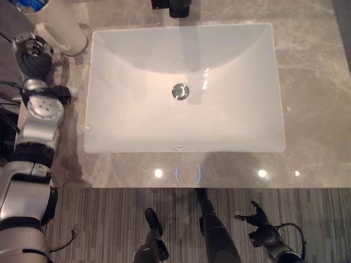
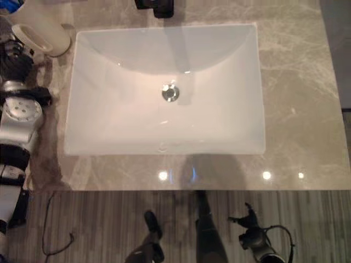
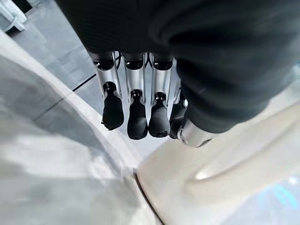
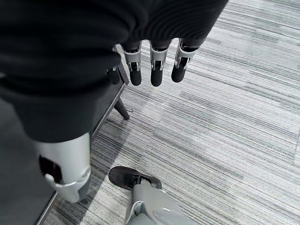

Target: Put brush and paste in cup on sink, flatten towel.

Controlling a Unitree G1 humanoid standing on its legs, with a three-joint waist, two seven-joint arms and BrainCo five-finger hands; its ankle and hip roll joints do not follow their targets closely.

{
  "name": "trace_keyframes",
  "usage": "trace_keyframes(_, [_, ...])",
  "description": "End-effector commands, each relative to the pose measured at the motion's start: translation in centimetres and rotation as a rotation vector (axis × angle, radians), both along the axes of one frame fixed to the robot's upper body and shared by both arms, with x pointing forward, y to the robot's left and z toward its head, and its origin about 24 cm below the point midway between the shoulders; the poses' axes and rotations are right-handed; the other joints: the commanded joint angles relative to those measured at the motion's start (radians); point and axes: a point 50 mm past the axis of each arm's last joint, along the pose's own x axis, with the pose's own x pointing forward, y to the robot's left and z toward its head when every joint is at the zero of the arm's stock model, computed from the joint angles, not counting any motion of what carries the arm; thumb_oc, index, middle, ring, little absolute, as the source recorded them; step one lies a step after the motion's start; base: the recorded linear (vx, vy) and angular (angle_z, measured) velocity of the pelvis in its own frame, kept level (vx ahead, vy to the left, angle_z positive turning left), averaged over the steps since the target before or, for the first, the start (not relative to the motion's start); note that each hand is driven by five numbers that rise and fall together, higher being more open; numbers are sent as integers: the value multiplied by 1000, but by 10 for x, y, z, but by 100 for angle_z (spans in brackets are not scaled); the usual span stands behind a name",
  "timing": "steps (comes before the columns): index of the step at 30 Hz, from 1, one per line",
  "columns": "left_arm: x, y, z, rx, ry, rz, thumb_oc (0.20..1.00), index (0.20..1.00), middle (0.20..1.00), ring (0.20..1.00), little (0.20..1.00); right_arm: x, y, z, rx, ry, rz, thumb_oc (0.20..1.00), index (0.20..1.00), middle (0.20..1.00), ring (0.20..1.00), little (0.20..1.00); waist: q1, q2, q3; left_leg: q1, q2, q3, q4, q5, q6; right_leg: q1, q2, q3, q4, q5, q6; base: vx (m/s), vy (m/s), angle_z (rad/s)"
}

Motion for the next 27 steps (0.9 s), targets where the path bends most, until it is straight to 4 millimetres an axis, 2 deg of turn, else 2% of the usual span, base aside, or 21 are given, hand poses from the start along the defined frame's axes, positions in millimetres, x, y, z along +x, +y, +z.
trace_keyframes(1, [-6, 14, -26, 58, 101, 75, 200, 200, 200, 200, 200, 5, -1, 4, 10, -33, -32, 1000, 1000, 1000, 1000, 1000, -3, -29, 47, 93, -36, -34, 12, -19, -9, 49, 18, -2, 0, -40, 16, 0, 0, 0])
trace_keyframes(4, [-15, 26, -34, 47, 113, 104, 200, 200, 200, 200, 200, 7, 0, 5, 19, -41, -16, 1000, 1000, 1000, 1000, 1000, 5, -34, 49, 93, -37, -30, 12, -23, -8, 49, 18, -3, 0, -40, 17, -28, -1, 0])
trace_keyframes(10, [-19, 26, -33, 69, 106, 86, 200, 200, 200, 200, 200, 6, -1, 5, 21, -37, -17, 1000, 1000, 1000, 1000, 1000, 8, -37, 58, 89, -36, -27, 12, -20, -10, 47, 19, -4, 0, -37, 16, -11, -4, 0])
trace_keyframes(19, [-5, 5, -10, 107, 69, 0, 200, 200, 200, 200, 200, -2, -8, 5, 23, -33, -42, 1000, 1000, 1000, 1000, 1000, -13, -26, 74, 69, -33, -28, 12, -12, -15, 31, 27, 2, 0, -30, 17, -4, -1, 0])
trace_keyframes(27, [10, 3, 9, 64, 73, 5, 200, 200, 200, 200, 200, -5, -11, 5, 26, -37, -63, 1000, 1000, 1000, 1000, 1000, -40, -13, 73, 58, -21, -3, 12, 3, -27, 6, 42, 24, 0, -25, 15, 20, -17, -8])
